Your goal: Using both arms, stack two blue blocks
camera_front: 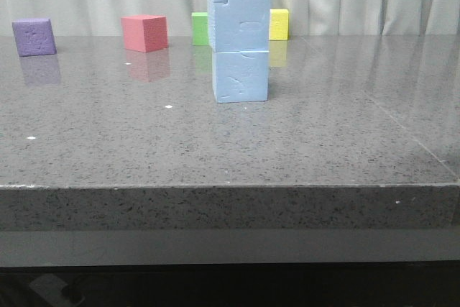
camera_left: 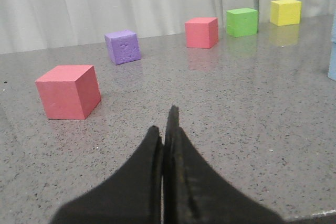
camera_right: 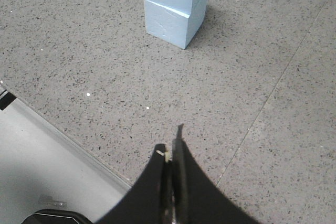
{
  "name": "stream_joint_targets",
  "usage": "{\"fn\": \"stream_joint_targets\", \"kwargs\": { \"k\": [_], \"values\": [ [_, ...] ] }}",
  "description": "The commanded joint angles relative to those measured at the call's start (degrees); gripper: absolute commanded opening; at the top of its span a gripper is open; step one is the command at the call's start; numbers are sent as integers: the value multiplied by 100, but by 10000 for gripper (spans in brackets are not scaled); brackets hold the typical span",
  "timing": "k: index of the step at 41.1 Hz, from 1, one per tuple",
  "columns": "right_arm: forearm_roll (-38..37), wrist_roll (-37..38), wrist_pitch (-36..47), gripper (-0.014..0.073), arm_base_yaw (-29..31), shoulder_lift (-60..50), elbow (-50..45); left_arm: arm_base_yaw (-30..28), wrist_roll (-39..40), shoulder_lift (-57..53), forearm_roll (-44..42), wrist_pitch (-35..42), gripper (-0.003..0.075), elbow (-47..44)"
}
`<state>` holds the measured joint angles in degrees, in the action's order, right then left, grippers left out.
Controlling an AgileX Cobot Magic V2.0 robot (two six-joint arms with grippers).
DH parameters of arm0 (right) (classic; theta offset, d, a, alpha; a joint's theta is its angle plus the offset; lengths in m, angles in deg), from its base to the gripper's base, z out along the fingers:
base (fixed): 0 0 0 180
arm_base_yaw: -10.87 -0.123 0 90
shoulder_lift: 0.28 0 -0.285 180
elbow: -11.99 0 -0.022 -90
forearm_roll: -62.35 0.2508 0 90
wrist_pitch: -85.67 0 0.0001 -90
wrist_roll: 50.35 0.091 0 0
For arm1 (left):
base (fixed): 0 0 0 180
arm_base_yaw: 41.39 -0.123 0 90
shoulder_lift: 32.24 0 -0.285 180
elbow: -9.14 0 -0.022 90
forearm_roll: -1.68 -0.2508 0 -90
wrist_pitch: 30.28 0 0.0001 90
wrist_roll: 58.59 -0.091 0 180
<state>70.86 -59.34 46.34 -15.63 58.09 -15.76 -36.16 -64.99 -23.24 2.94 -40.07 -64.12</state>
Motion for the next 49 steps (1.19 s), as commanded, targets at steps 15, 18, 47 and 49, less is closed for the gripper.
{"fn": "stream_joint_targets", "kwargs": {
  "k": [15,18,47,49],
  "values": [
    [60,-26,359,-67,24,-32,150,-177,12,-253,499,1076,-20,-442],
    [60,-26,359,-67,24,-32,150,-177,12,-253,499,1076,-20,-442],
    [60,-26,359,-67,24,-32,150,-177,551,-253,386,1615,-20,-442],
    [60,-26,359,-67,24,-32,150,-177,551,-253,386,1615,-20,-442]
  ]
}}
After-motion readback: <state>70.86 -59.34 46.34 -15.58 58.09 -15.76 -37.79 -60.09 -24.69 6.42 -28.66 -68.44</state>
